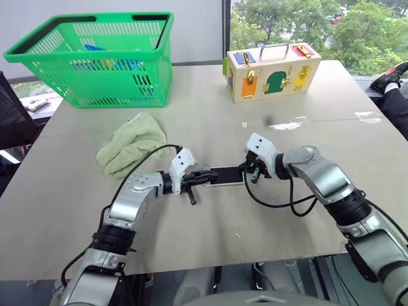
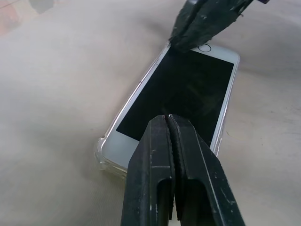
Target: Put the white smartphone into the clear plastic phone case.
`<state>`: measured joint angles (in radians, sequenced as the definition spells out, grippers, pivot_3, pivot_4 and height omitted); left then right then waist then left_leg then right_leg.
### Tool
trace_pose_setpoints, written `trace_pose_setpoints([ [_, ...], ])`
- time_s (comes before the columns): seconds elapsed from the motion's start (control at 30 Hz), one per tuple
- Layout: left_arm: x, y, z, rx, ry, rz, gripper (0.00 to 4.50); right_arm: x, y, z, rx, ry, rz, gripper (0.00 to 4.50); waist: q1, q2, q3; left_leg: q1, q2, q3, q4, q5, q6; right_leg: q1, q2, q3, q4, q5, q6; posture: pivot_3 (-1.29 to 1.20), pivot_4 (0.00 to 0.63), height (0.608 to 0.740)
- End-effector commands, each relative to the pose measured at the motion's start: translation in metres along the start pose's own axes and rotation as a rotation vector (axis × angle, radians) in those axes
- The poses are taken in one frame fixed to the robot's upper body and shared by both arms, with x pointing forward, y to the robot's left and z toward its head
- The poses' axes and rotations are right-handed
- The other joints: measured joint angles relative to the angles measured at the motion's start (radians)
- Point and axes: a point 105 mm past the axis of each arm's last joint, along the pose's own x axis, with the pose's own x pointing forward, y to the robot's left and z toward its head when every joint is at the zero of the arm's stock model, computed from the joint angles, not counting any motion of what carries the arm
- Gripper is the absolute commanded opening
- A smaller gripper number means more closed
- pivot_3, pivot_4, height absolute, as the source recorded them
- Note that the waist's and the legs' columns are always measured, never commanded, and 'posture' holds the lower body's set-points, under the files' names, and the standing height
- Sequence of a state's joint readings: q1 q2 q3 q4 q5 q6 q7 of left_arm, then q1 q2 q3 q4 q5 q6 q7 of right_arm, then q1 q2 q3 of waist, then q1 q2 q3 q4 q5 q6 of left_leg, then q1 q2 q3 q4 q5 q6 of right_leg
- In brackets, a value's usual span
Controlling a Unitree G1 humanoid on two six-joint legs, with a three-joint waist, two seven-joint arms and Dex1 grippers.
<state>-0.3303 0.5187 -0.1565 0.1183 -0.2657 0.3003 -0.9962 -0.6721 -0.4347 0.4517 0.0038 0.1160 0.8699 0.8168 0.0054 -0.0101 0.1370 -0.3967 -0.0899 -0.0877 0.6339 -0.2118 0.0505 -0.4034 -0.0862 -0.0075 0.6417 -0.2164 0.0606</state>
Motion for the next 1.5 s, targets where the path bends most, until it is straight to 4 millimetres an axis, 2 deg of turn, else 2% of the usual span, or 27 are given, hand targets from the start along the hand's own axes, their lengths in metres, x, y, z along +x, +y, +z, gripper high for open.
trace_pose_setpoints([
  [0.03, 0.001, -0.007, -0.012, -0.025, 0.052, -0.007, 0.08, 0.018, 0.01, -0.063, 0.108, 0.215, 0.045, 0.0, 0.0, -0.001, -0.003, 0.0, 0.0, 0.0, 0.0, 0.0, 0.0, 0.0, 0.0, 0.0, 0.0, 0.0, 0.0, 0.0, 0.15, 0.74],
  [0.27, 0.001, -0.009, -0.011, -0.032, 0.057, -0.001, 0.08, 0.018, 0.012, -0.075, 0.119, 0.235, 0.045, 0.0, 0.0, 0.002, -0.011, 0.001, 0.0, -0.001, 0.0, 0.0, 0.0, 0.002, 0.0, -0.001, 0.0, 0.0, 0.0, 0.0, 0.15, 0.74],
  [0.33, 0.001, -0.008, -0.011, -0.033, 0.059, 0.0, 0.08, 0.015, 0.005, -0.06, 0.14, 0.138, 0.008, 0.0, 0.0, 0.002, -0.012, 0.001, 0.0, -0.001, 0.0, 0.0, 0.0, 0.002, 0.0, -0.001, -0.001, -0.001, 0.0, 0.0, 0.15, 0.74],
  [0.4, 0.002, -0.007, -0.011, -0.033, 0.058, 0.002, 0.08, 0.003, 0.0, -0.037, 0.141, -0.009, -0.001, 0.0, 0.004, 0.002, -0.011, 0.001, 0.0, -0.002, 0.0, 0.0, 0.0, 0.002, 0.0, 0.0, -0.001, -0.001, 0.0, 0.0, 0.15, 0.74],
  [0.5, 0.002, -0.007, -0.012, -0.034, 0.058, 0.003, 0.08, -0.021, 0.011, -0.012, 0.132, -0.156, 0.075, 0.0, 0.007, 0.006, -0.008, -0.001, -0.001, -0.003, 0.0, -0.001, 0.0, 0.002, -0.001, 0.001, -0.002, -0.001, 0.0, 0.0, 0.15, 0.74],
  [0.6, 0.002, -0.007, -0.012, -0.035, 0.058, 0.001, 0.08, -0.033, 0.025, -0.007, 0.103, -0.168, 0.135, 0.0, 0.007, 0.007, -0.002, -0.003, -0.001, -0.003, -0.001, -0.001, 0.0, 0.0, -0.001, 0.0, -0.004, -0.001, 0.001, 0.0, 0.15, 0.74],
  [0.83, 0.004, -0.01, -0.009, -0.03, 0.055, -0.008, 0.08, -0.017, 0.017, -0.035, 0.059, 0.053, 0.071, 0.0, 0.003, 0.008, 0.002, -0.003, 0.0, -0.003, -0.002, -0.001, 0.0, 0.0, -0.001, 0.001, -0.004, -0.001, 0.001, 0.0, 0.15, 0.74],
  [1.03, 0.002, -0.009, -0.008, -0.031, 0.054, -0.001, 0.08, -0.011, 0.023, -0.062, -0.025, 0.261, 0.147, 0.0, 0.006, 0.007, 0.001, -0.003, 0.0, -0.004, -0.003, -0.001, 0.0, 0.0, -0.001, 0.0, -0.006, -0.001, 0.001, 0.0, 0.15, 0.74],
  [1.33, 0.002, -0.009, -0.016, -0.042, 0.055, 0.008, 0.08, 0.01, 0.036, -0.095, -0.093, 0.408, 0.258, 0.0, 0.005, -0.001, -0.013, 0.0, 0.0, -0.006, -0.007, -0.001, 0.0, 0.003, -0.001, -0.001, -0.01, -0.002, 0.001, 0.0, 0.15, 0.74],
  [1.5, 0.003, -0.008, -0.022, -0.045, 0.057, 0.007, 0.08, 0.015, 0.035, -0.1, -0.083, 0.418, 0.257, 0.0, 0.005, -0.002, -0.026, 0.003, 0.001, -0.006, -0.012, -0.001, -0.001, 0.006, -0.001, -0.002, -0.014, -0.002, 0.001, 0.0, 0.15, 0.74],
])
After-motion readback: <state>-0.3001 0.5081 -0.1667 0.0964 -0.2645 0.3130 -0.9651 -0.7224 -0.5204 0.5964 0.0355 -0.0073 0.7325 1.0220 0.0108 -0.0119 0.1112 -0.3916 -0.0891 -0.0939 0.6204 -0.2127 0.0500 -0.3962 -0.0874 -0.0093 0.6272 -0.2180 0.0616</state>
